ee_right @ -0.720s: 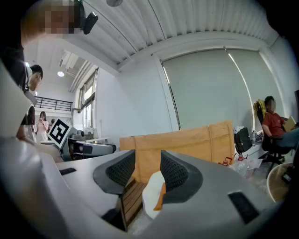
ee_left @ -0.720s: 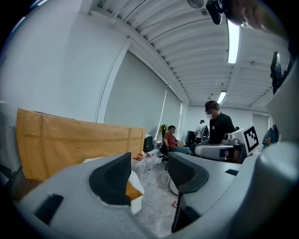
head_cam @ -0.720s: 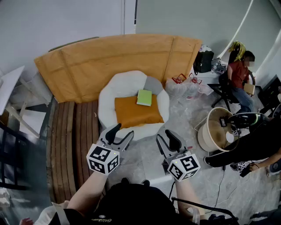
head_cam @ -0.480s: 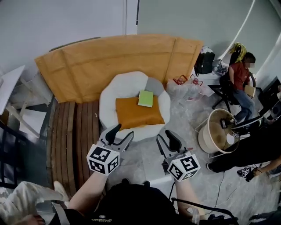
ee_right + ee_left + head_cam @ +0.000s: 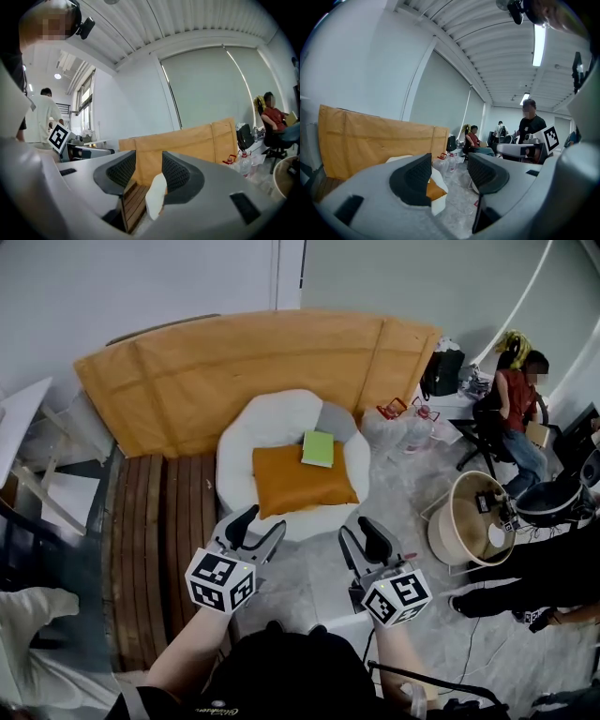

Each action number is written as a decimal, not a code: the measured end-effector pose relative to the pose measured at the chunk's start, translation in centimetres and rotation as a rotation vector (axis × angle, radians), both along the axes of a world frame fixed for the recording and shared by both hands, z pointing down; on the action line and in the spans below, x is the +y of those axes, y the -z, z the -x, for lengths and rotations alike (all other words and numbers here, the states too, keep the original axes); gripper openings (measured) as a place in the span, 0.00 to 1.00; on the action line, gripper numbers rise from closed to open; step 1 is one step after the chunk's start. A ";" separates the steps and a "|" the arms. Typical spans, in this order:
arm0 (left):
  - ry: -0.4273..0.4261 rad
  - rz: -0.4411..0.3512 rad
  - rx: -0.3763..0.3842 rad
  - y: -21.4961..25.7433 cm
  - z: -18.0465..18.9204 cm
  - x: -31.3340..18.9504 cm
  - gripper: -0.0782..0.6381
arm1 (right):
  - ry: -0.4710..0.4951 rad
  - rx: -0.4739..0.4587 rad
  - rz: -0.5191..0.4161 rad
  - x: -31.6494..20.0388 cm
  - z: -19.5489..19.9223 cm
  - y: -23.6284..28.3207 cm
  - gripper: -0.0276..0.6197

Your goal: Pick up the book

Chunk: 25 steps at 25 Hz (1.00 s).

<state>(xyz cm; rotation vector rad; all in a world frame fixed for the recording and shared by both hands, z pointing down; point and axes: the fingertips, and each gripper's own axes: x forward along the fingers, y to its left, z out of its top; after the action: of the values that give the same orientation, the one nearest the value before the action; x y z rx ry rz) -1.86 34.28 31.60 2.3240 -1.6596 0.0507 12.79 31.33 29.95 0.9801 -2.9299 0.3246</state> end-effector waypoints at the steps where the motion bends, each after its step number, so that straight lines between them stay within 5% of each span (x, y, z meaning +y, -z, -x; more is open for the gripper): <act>1: -0.002 0.002 0.001 -0.1 0.4 0.0 0.45 | -0.004 0.003 -0.001 0.0 0.4 -0.1 0.29; 16: -0.053 0.020 0.014 -2.0 4.0 -4.8 0.45 | -0.070 0.018 -0.002 -4.5 3.1 -1.6 0.29; 25: -0.072 0.032 0.004 -2.4 3.7 -17.8 0.45 | -0.099 -0.003 0.018 -17.1 2.3 -2.7 0.29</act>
<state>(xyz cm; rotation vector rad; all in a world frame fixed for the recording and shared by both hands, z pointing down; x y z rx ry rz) -5.58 16.51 33.99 2.3576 -1.5608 0.0866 10.46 14.21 32.68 1.1249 -2.8816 0.3561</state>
